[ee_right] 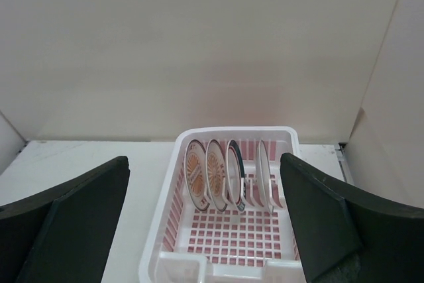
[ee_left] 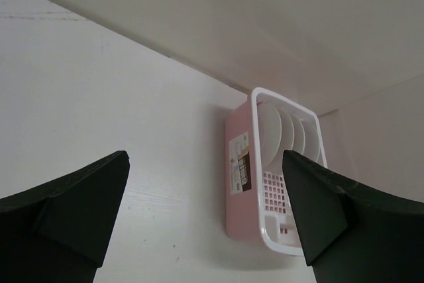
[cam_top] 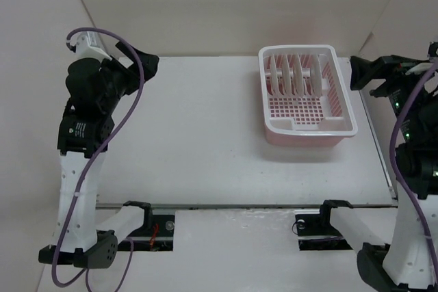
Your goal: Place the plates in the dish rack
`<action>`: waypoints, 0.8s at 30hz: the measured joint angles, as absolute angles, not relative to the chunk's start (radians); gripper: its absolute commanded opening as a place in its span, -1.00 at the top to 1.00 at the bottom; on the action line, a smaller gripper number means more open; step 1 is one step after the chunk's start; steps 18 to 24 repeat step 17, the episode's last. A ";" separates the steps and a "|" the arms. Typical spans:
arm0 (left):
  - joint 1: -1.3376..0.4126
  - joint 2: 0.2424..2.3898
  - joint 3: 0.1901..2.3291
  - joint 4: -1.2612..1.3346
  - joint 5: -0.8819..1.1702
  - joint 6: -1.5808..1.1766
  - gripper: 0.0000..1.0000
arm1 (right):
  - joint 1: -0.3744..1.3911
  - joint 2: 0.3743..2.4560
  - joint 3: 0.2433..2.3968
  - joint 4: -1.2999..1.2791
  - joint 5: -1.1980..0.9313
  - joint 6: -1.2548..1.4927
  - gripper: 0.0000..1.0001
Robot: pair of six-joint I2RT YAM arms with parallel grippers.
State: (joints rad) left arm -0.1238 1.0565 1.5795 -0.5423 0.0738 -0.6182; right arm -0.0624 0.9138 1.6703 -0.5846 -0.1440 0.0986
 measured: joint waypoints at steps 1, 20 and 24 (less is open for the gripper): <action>-0.128 1.042 1.559 -0.545 0.072 -0.619 -1.00 | -0.056 0.895 1.667 -0.597 -0.129 0.100 -1.00; -0.149 0.969 1.491 -0.596 0.013 -0.629 -1.00 | -0.018 0.799 1.656 -0.677 -0.034 0.105 -1.00; -0.149 0.969 1.491 -0.596 0.013 -0.629 -1.00 | -0.018 0.799 1.656 -0.677 -0.034 0.105 -1.00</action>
